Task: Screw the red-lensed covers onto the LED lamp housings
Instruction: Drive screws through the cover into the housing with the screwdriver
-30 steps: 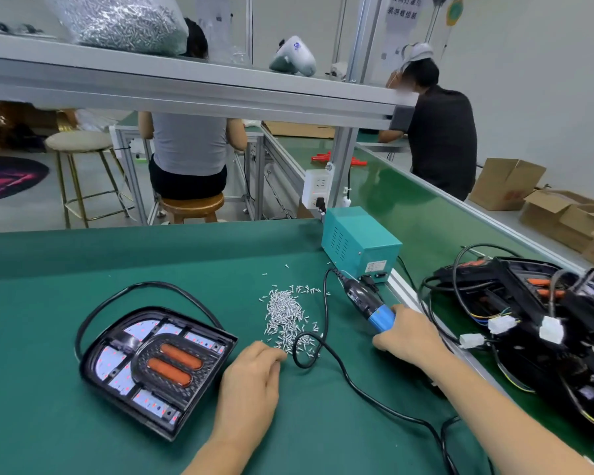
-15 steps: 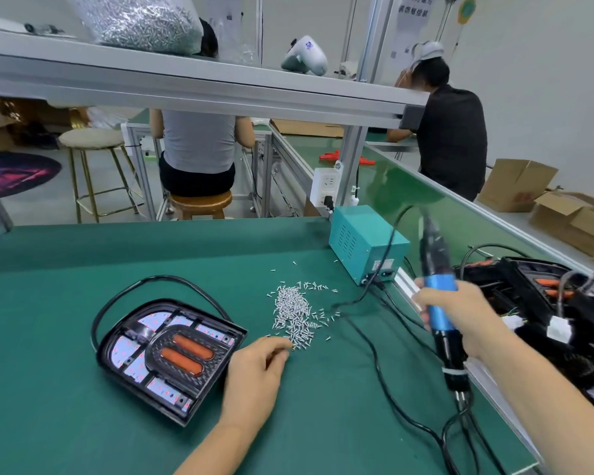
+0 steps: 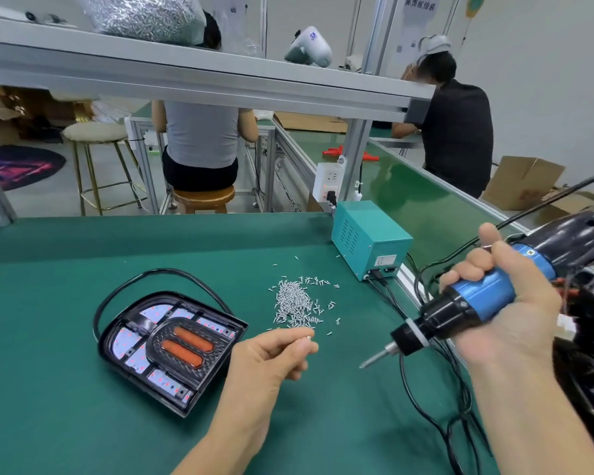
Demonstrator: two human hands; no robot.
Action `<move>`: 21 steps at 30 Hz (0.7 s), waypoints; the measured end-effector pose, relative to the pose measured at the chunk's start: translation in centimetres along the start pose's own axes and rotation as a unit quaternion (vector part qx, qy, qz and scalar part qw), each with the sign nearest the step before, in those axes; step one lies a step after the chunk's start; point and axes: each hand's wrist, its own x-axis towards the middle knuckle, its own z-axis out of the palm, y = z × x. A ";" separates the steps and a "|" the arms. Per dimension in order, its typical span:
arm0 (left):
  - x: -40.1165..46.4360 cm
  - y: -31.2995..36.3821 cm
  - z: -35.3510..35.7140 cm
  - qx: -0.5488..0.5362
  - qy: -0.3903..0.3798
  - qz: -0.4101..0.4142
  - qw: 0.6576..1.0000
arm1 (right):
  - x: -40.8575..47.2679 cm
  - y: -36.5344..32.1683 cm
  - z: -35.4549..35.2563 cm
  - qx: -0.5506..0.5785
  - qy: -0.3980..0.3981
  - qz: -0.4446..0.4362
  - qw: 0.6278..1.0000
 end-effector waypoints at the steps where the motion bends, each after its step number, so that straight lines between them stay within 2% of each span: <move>1: -0.2 0.2 0.0 -0.010 -0.003 -0.006 1.000 | -0.4 0.6 0.4 0.006 -0.003 -0.005 1.000; 9: -1.6 1.3 -0.8 -0.045 -0.023 0.012 0.999 | -2.5 3.1 3.0 0.068 0.010 -0.079 0.995; 21: -2.4 2.2 -1.1 -0.037 -0.027 0.043 0.998 | -3.5 3.3 4.0 0.058 -0.019 -0.100 0.993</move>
